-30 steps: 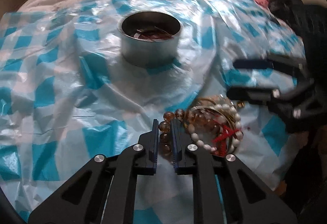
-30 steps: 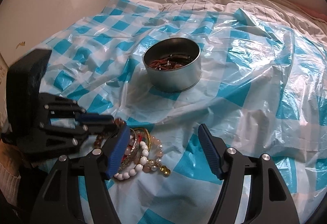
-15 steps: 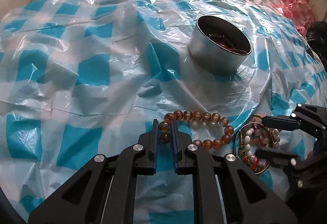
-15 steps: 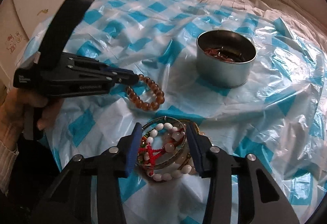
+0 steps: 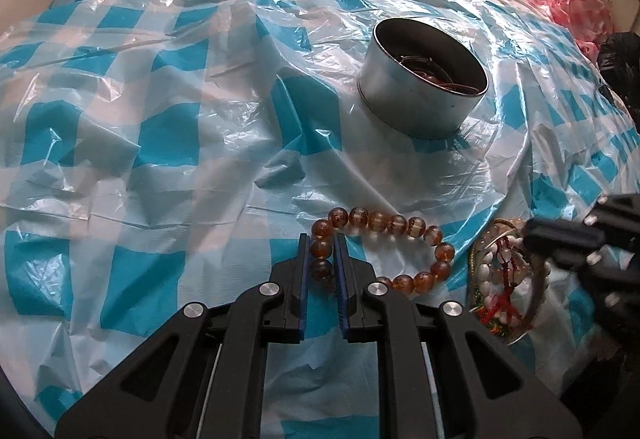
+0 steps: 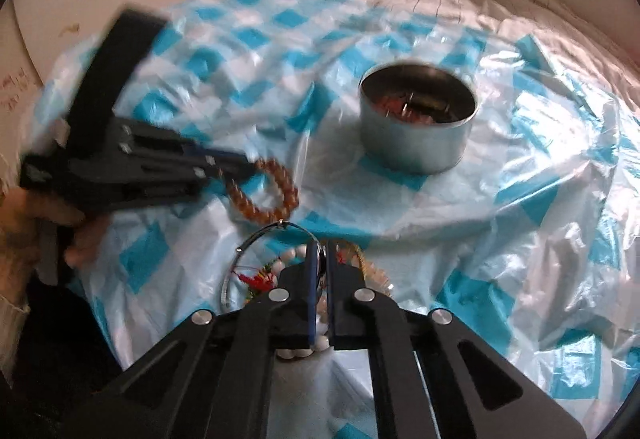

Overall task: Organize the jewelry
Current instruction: 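Grasp the thin silver hoop with the right gripper while the left lifts the amber bracelet, then carry the amber bracelet and silver hoop toward the silver tin with both grippers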

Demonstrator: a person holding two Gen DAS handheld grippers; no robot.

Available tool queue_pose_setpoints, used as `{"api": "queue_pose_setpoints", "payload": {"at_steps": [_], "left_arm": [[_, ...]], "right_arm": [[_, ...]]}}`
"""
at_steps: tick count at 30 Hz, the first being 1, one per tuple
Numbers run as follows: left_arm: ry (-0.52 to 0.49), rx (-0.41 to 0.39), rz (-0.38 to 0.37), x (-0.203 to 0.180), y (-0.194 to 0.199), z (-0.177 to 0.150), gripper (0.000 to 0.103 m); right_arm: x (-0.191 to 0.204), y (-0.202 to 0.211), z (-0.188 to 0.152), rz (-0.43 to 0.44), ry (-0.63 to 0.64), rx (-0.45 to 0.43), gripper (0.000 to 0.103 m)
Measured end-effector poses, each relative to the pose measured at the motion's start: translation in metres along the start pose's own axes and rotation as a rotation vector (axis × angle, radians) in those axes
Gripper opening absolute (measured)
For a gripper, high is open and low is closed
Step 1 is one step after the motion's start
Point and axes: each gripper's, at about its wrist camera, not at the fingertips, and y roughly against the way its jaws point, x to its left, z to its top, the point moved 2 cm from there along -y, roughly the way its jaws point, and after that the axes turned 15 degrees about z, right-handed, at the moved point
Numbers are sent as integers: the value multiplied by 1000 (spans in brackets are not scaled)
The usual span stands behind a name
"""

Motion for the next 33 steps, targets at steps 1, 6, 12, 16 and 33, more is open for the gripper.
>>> {"api": "queue_pose_setpoints", "payload": {"at_steps": [1,6,12,16,33], "left_arm": [[1,2,-2,0,0,0,14],[0,1,-5,-4,-1,1,18],[3,8,-13,-7,-5,3,28],[-5,12,0,-13,-8,3,27],[-2,22,-32,-13,-5,6,10]], "right_arm": [[-1,7,2,14,-2,-27,5],[-15,43,12,34,-45,-173,5],[-47,43,10,-97,-139,-149,5],[-62,32,6,-150,-178,-104,5],[-75,10,-8,-208,-205,19,4]]}}
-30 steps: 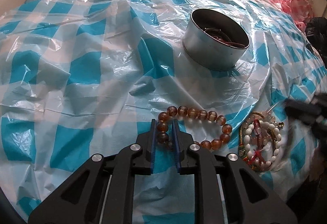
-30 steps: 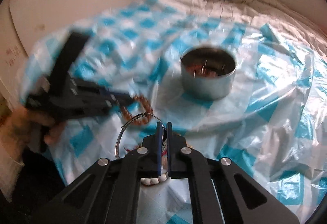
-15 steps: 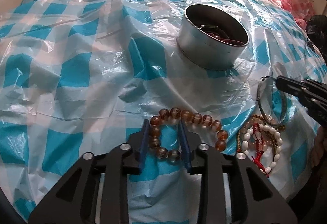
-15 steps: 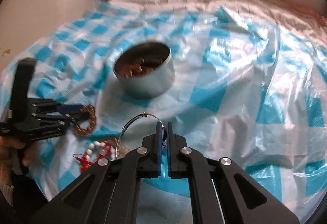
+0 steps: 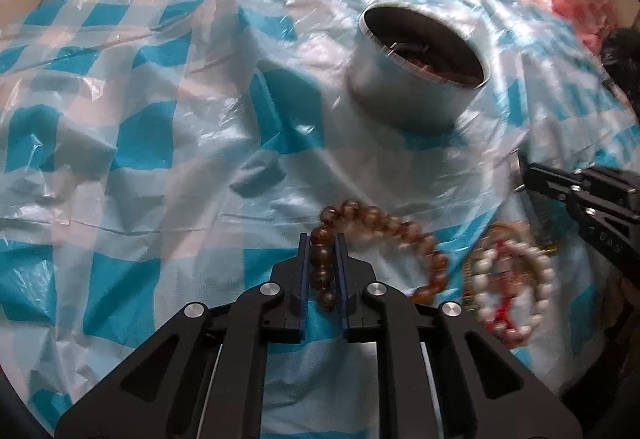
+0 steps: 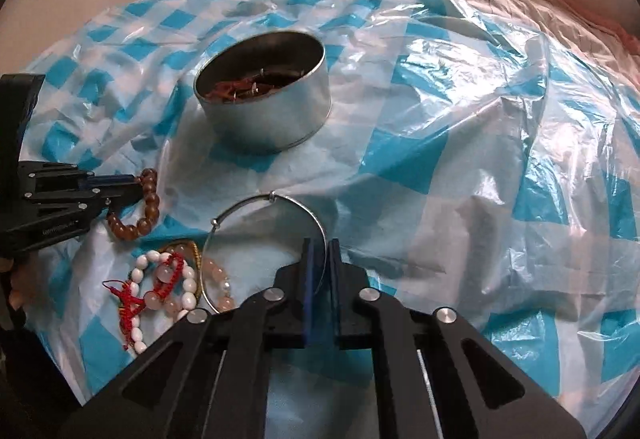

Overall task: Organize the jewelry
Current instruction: 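Carry the amber bracelet and silver hoop toward the silver tin with both grippers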

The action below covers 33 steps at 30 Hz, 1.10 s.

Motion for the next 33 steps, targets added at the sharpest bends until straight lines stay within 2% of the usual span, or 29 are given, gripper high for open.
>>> {"api": "queue_pose_setpoints", "payload": {"at_steps": [4,7,10,14,16,17,18,19,20,22,23,33], "left_arm": [[75,-87,-147,8,27,11,10],[103,-129,-209,9,39,18,10],[91,-134,-192,7,41,23,10],[107,-124,-191,10,39,23,10],[114,-128,-204,13,41,21,10],[118,-132,-212,13,42,22,10],[120,-135,-218,14,43,22,10],[117,-140,-221,12,44,23,10],[115,-146,-224,11,45,24,10],[112,-161,-240,8,50,27,10],[111,-167,-248,7,52,29,10],[158,-281,-396,-4,84,58,10]], "right_arm": [[-6,25,7,102,-58,-118,3],[-5,38,11,109,-58,-179,3],[-6,42,14,106,-59,-197,3],[-11,35,15,107,-84,-161,3],[-12,23,13,102,-86,-112,5],[-10,18,11,102,-85,-89,13],[-8,11,9,90,-74,-61,31],[-6,5,7,64,-58,-39,35],[-2,-4,4,25,-26,3,34],[2,-6,3,0,3,14,10],[2,-4,3,-4,1,6,4],[-2,44,20,94,-32,-229,3]]}}
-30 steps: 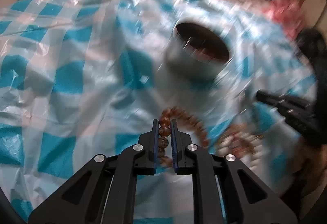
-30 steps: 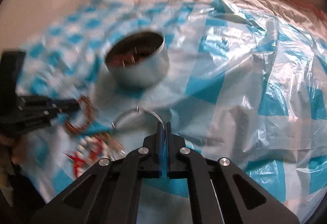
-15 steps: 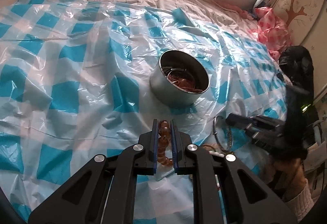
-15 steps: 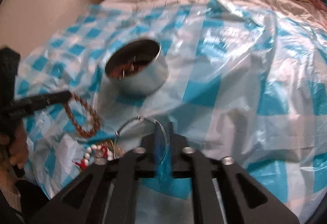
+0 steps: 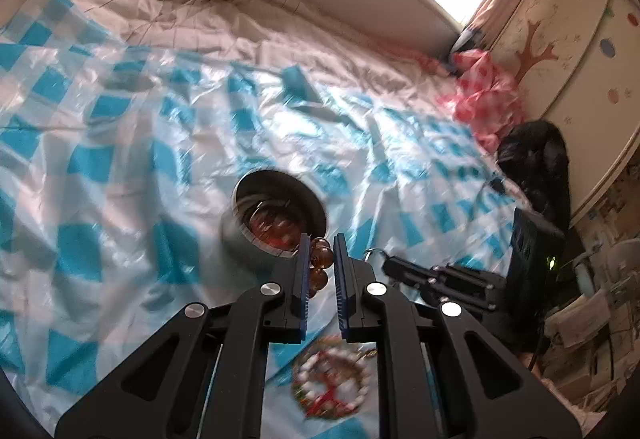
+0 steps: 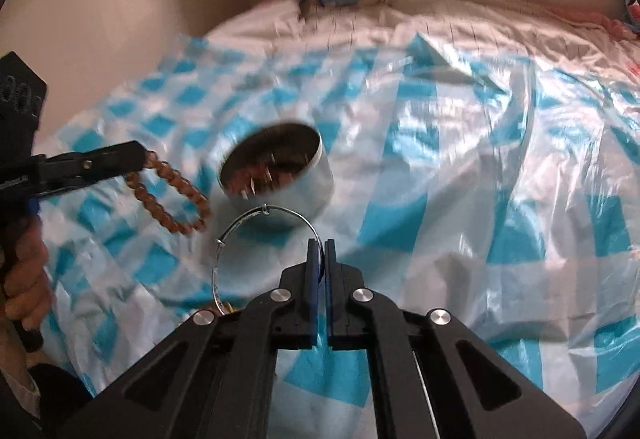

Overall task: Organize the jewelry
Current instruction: 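Carry the amber bracelet and silver hoop toward the silver tin with both grippers, then lower both held pieces into the silver tin and open both grippers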

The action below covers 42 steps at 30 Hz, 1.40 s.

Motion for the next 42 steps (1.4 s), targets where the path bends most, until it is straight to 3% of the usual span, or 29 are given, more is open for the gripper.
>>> {"api": "queue_pose_setpoints", "payload": {"at_steps": [6,23,26,28,29,37,42], "left_arm": [[14,-31,-31,-15,-4,12,10],[157,-54,-80,-22,-52,33,10],[179,-24,-31,-16,-65,33,10],[184,24,109,-7,-77,29,10],[185,34,144,-3,-80,28,11],[271,13,203,26,-68,30,12],[263,4,223,27,-63,29,13]], "right_arm": [[3,4,17,18,9,-67,3],[-8,-18,43,9,6,-72,3],[-9,-28,49,-5,16,-65,3],[-11,-35,53,-14,19,-55,4],[-12,-39,54,-17,20,-50,4],[-2,-64,62,-32,72,-19,4],[2,-77,66,-30,86,-8,4]]}}
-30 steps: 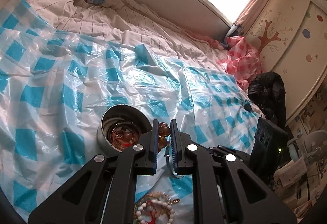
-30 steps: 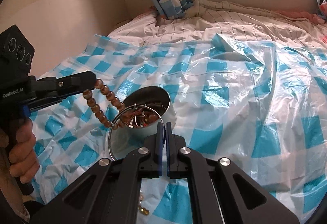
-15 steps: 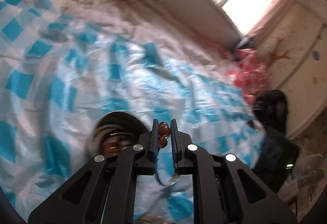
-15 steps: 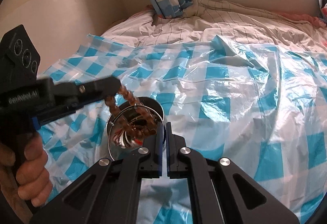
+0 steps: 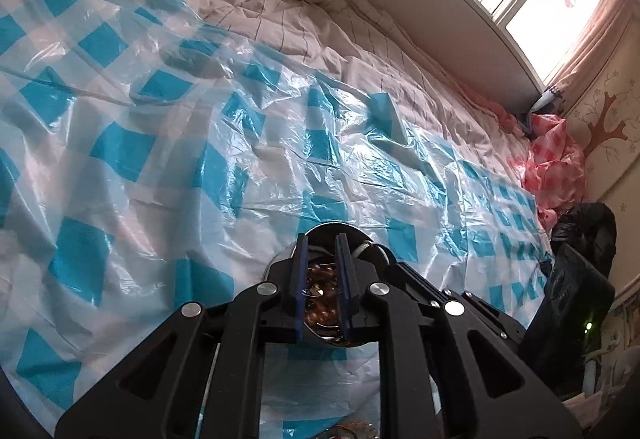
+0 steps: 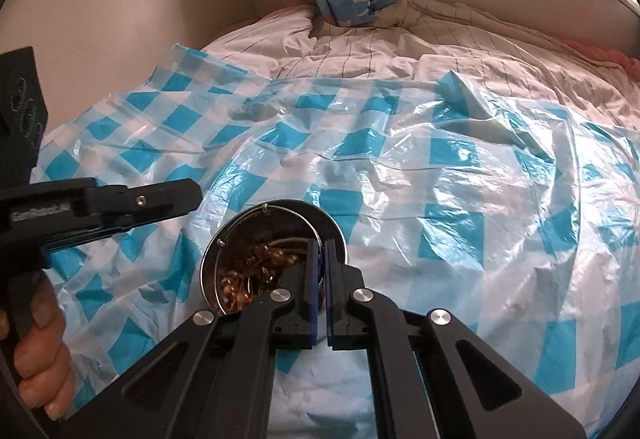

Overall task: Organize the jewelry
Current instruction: 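Lower both held pieces into the silver tin and open both grippers, then withdraw both grippers from the tin back to the remaining jewelry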

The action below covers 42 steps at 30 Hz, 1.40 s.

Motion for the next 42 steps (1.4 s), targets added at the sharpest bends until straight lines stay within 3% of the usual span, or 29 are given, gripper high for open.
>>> {"api": "queue_pose_setpoints", "payload": {"at_steps": [3,7,11,16,21,24,27,30,32,36,42], "left_arm": [[-29,-13,28,-5,2,-1,16],[-64,-40,86,-7,6,-4,32],[-106,-76,150,-10,10,-5,45],[-174,-137,227,-15,26,-12,58],[-235,-132,256,-17,43,-38,63],[-325,-130,259,-26,59,-59,67],[-368,-160,303,-25,82,-86,76],[-375,-153,313,-19,94,-109,77],[-371,-158,325,-14,102,-122,77],[-333,-169,310,-4,113,-135,80],[-340,-199,339,-2,118,-135,83]], "right_arm": [[1,-5,3,3,4,3,4],[1,-15,4,-14,3,31,7],[1,-4,7,-32,6,-3,26],[5,26,12,-47,8,-50,34],[14,80,-7,-84,25,-58,44],[19,121,-32,-109,0,-92,52],[22,152,-64,-127,-9,-103,53],[24,173,-90,-137,-31,-115,53],[27,181,-100,-136,-41,-130,55],[44,186,-104,-134,23,-153,72],[48,171,-107,-132,65,-101,72]]}}
